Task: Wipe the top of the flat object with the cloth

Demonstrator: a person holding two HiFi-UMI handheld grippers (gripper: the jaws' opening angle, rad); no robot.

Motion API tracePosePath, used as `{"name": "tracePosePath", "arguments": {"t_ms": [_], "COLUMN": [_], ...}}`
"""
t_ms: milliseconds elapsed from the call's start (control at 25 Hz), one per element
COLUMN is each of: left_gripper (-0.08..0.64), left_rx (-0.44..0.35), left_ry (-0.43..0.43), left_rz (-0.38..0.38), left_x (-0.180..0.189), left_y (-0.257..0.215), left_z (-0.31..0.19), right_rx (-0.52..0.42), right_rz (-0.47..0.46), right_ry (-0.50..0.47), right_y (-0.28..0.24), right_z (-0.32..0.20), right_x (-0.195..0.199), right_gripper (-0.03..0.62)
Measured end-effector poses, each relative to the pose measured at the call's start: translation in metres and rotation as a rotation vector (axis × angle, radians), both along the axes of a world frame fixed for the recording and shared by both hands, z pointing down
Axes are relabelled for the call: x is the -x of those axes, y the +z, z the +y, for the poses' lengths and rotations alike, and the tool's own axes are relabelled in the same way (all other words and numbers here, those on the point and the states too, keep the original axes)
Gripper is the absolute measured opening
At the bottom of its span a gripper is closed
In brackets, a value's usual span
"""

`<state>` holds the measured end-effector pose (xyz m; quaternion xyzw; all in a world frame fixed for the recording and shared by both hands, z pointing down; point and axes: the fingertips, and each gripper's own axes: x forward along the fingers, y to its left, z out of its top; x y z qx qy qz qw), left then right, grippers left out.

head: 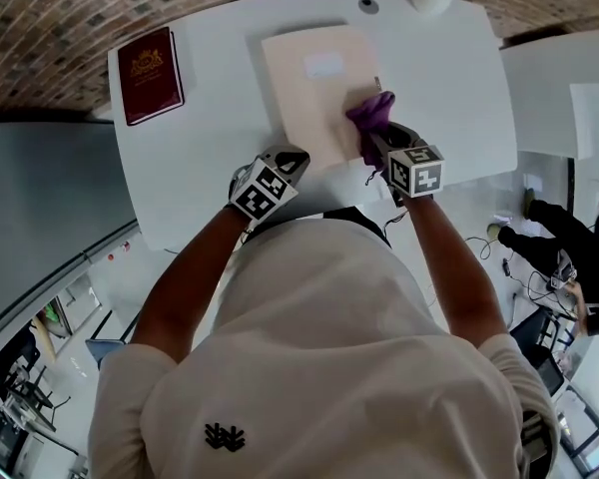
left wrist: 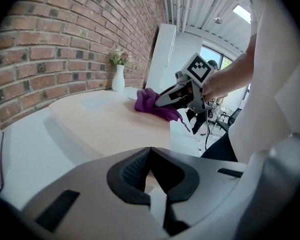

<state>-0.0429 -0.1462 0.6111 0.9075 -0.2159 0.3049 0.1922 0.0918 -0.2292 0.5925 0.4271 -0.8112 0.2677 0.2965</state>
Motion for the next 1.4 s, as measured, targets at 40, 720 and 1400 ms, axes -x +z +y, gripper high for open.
{"name": "tracePosePath", "arguments": {"t_ms": [40,720,1400], "left_gripper": [0.025,0.025,0.025], "left_rx": [0.004,0.032,0.034], "left_ry": [0.002,0.044,0.065], "left_rz": [0.000,0.003,-0.016], "left_x": [0.000,0.000,0.002], "left_y": [-0.002,-0.002,0.002], "left_z": [-0.001,0.000,0.003], "right_rx": [-0.004,-0.027,0.055], "right_rz": [0.013,-0.082,-0.070], "right_ry": [0.013,-0.169,-0.224], "right_y": [0.000,-0.050,-0.005], "right_z": [-0.002,-0.001,-0.012], "right_x": [-0.009,0.090,0.138], "right_gripper": [0.117,0.117,0.117]}}
